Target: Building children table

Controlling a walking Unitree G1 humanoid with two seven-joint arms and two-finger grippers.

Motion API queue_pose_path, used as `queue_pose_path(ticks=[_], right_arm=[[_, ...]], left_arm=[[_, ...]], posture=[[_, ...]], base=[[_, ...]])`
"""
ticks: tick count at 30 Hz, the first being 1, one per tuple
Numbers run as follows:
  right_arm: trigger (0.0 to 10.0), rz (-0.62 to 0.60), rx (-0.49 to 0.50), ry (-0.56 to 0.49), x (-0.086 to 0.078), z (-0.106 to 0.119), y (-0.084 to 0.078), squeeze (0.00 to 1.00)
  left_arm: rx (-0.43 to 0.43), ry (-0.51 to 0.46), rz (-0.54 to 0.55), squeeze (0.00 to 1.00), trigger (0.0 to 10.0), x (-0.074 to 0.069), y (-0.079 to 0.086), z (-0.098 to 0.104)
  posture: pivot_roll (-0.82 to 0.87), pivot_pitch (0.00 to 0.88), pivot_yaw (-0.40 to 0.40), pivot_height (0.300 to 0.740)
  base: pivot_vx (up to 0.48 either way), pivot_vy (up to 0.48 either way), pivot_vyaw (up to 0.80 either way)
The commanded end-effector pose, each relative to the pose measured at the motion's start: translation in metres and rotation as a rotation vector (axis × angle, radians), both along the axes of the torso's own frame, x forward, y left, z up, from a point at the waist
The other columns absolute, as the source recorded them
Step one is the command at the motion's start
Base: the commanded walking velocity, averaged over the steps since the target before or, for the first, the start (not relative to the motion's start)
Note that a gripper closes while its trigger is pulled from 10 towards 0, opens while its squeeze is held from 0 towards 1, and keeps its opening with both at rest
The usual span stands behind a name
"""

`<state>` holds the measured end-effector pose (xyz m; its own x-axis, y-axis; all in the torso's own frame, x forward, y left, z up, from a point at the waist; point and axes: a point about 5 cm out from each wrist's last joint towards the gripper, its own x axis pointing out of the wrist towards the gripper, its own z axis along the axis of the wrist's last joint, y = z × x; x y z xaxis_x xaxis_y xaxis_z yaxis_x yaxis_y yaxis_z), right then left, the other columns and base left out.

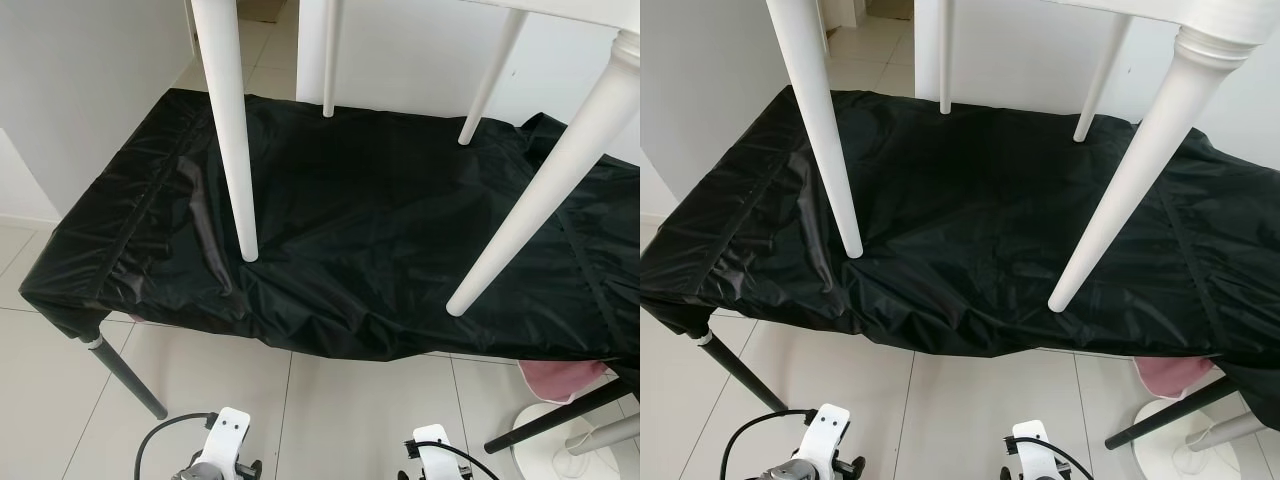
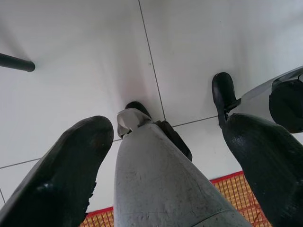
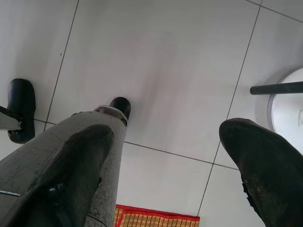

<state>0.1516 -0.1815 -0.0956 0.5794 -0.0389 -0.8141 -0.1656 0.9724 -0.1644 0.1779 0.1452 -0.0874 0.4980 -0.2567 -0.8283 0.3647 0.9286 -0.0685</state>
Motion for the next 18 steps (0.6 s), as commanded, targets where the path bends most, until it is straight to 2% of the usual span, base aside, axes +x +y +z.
queue_pose_path(ticks=[1, 18], right_arm=[[10.0, -0.005, -0.013, 0.050, -0.0121, -0.0050, -0.0020, 0.00], [10.0, -0.018, -0.001, 0.053, -0.0143, -0.0058, -0.0006, 0.00]], left_arm=[[0.041, 0.023, 0.014, 0.00, 10.0, -0.0061, 0.0021, -0.0036], [0.046, 0.028, 0.016, 0.00, 10.0, -0.0080, 0.0038, -0.0045]], posture=[[0.00, 0.000, -0.048, 0.740], [0.00, 0.000, -0.045, 0.740]], base=[[0.000, 0.000, 0.00], [0.000, 0.000, 0.00]])
